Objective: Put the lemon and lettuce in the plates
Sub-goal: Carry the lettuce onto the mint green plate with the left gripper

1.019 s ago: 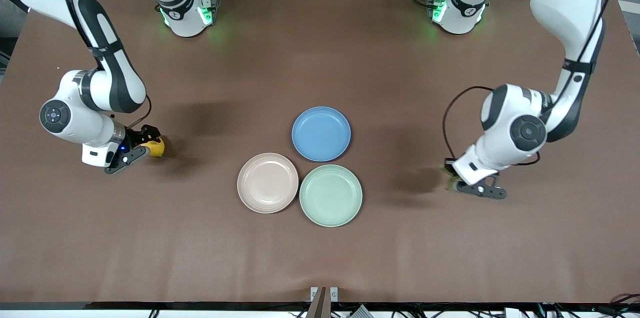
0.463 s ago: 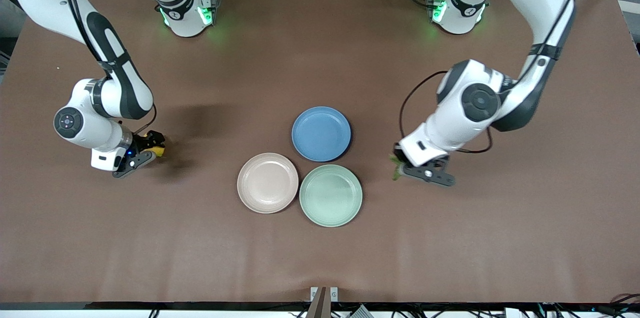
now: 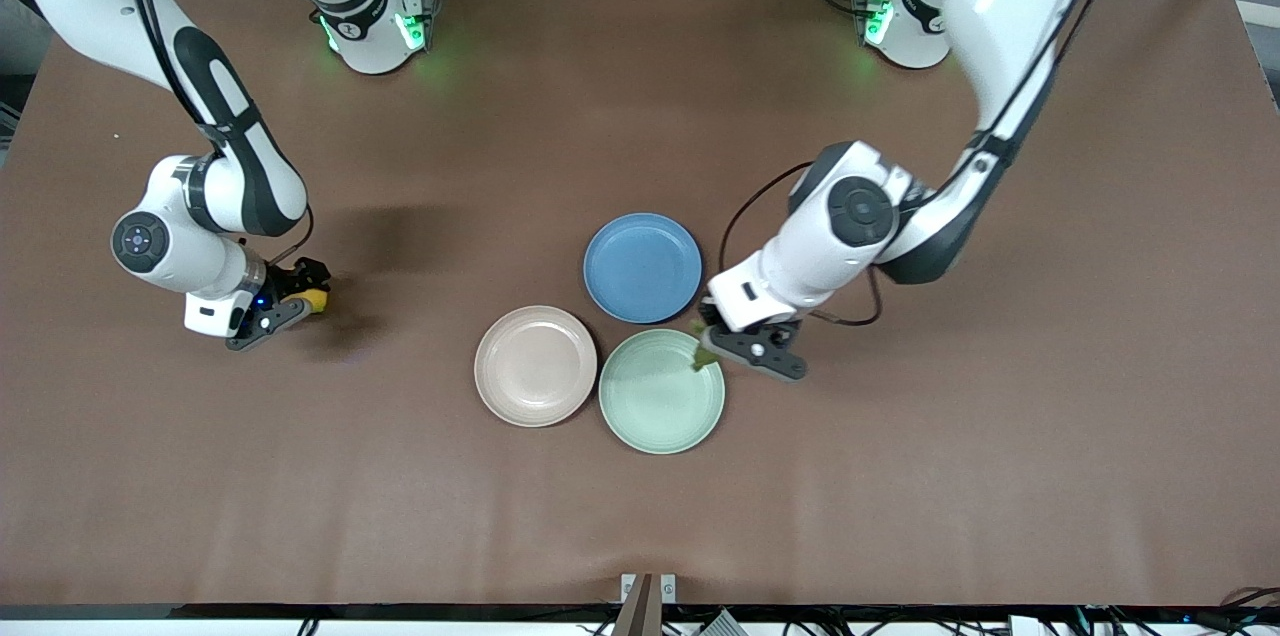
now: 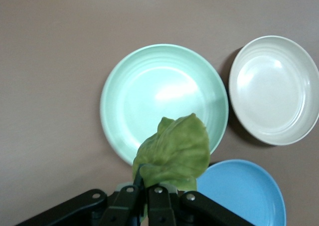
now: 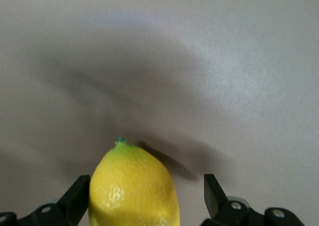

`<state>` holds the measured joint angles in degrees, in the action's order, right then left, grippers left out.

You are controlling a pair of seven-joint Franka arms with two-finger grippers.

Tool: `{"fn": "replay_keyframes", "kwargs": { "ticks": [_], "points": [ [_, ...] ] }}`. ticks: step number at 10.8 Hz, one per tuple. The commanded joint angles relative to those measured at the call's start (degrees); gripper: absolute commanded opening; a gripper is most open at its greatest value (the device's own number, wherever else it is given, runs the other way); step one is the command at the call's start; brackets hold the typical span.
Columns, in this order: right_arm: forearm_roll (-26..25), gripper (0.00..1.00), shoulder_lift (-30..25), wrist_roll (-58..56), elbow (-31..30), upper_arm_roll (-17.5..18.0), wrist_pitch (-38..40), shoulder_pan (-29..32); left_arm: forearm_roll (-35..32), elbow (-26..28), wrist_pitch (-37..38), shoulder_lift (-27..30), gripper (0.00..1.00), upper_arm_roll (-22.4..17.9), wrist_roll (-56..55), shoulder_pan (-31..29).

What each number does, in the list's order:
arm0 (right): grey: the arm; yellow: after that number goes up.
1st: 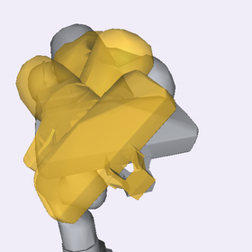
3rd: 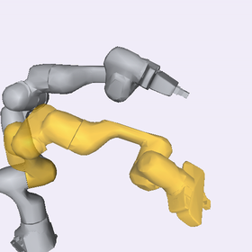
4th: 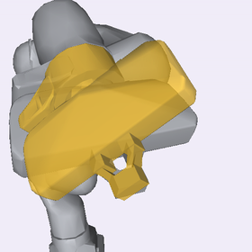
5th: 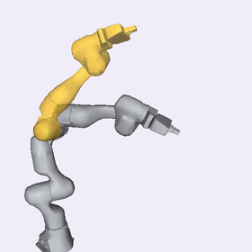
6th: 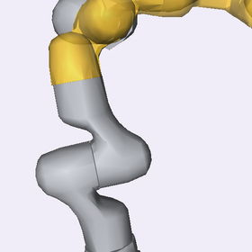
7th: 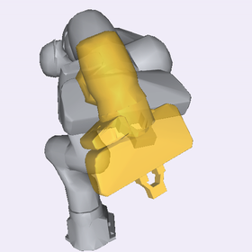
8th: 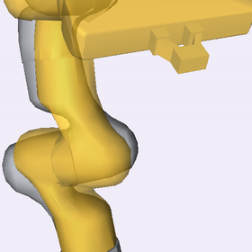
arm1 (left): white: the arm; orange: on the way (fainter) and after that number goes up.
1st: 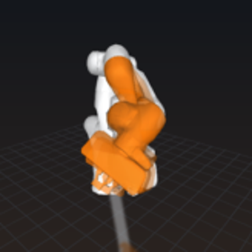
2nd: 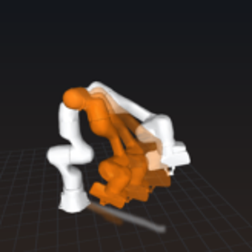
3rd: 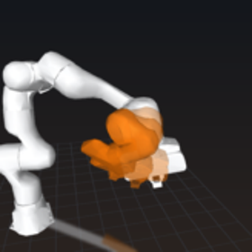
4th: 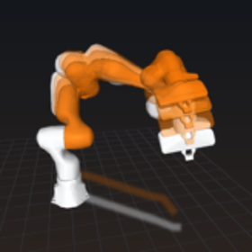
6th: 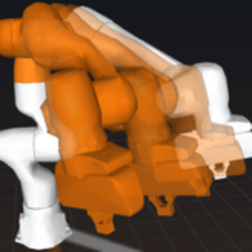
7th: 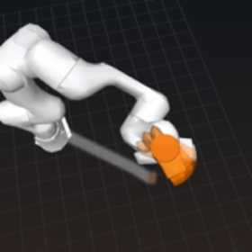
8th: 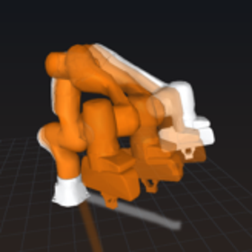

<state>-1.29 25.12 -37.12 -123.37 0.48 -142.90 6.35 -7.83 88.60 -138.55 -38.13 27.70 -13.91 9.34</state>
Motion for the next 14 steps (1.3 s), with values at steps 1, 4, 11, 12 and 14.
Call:
{"fn": "replay_keyframes", "kwargs": {
  "ticks": [1,4,11,12,14],
  "points": [
    [-1.17,1.00,-0.42,-1.56,-2.57,1.02,-2.12,2.17,0.00,-2.38,-9.34,-5.98,0.00,-5.87,0.29,7.15],
    [-1.17,1.00,-0.16,-1.56,-3.45,1.02,-3.26,2.26,0.09,-3.61,-13.94,-8.98,0.50,-14.49,0.82,15.25],
    [-0.99,0.85,0.46,-1.29,-3.54,1.02,-3.62,2.26,0.09,-3.61,-8.09,-0.91,1.00,-14.08,0.73,10.18],
    [-0.99,0.78,0.55,-1.29,-3.54,1.10,-3.62,2.26,0.61,-3.61,-4.58,1.37,1.00,-14.07,0.73,9.65],
    [-0.90,0.67,0.55,-0.86,-3.45,1.10,-3.36,2.00,0.79,-3.70,4.38,6.11,1.00,-13.99,0.82,6.41]
  ]
}}
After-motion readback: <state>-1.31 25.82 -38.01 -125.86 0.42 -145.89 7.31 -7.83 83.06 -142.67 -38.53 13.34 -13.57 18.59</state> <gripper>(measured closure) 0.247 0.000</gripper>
